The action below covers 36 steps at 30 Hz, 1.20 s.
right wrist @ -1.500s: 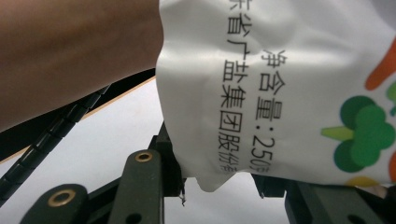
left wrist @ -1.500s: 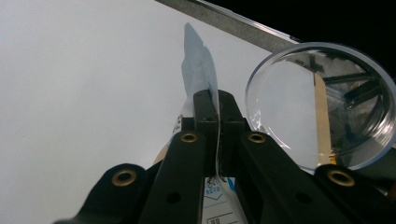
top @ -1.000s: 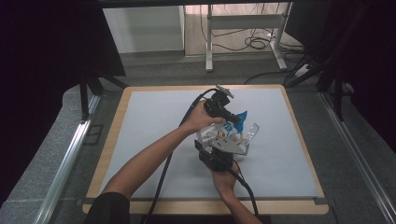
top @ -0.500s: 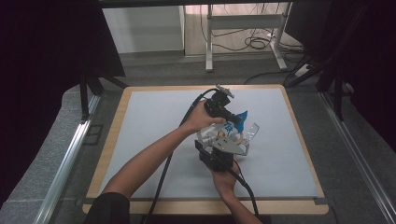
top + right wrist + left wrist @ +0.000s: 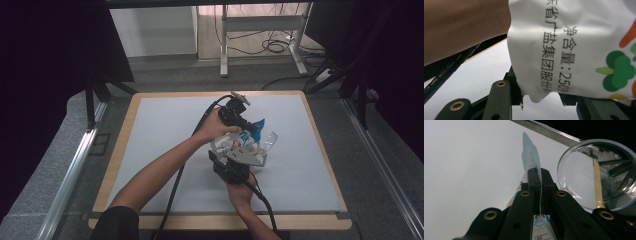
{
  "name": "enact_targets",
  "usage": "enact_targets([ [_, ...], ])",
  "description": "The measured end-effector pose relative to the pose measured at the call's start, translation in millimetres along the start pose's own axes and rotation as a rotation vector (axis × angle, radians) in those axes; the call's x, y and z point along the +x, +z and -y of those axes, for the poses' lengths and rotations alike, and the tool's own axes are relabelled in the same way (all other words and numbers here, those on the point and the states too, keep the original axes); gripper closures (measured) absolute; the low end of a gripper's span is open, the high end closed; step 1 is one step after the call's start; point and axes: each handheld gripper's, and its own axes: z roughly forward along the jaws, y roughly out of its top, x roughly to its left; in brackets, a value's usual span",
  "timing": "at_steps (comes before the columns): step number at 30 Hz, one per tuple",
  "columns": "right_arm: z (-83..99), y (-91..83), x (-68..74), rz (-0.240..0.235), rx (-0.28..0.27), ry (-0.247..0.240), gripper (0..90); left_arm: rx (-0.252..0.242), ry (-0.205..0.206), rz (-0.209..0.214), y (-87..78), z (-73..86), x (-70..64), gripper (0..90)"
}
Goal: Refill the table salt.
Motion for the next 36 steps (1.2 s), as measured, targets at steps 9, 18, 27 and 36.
enact_targets([
  [9,3.0,1.7,0.5,0.002,0.01,-0.012,61.5,-0.004,-0.004,0.001,0.0,2.6,1.3,90.0],
  [18,6.3,2.6,1.0,0.008,0.019,-0.029,61.4,-0.01,-0.004,0.0,-1.7,3.5,0.1,90.0],
  [27,12.9,5.0,3.0,0.015,0.033,-0.051,61.3,-0.02,-0.009,-0.001,-5.2,7.7,0.0,90.0],
  [36,21.7,9.2,6.0,0.029,0.046,-0.071,61.4,-0.032,-0.019,0.002,-7.7,14.4,0.3,90.0],
])
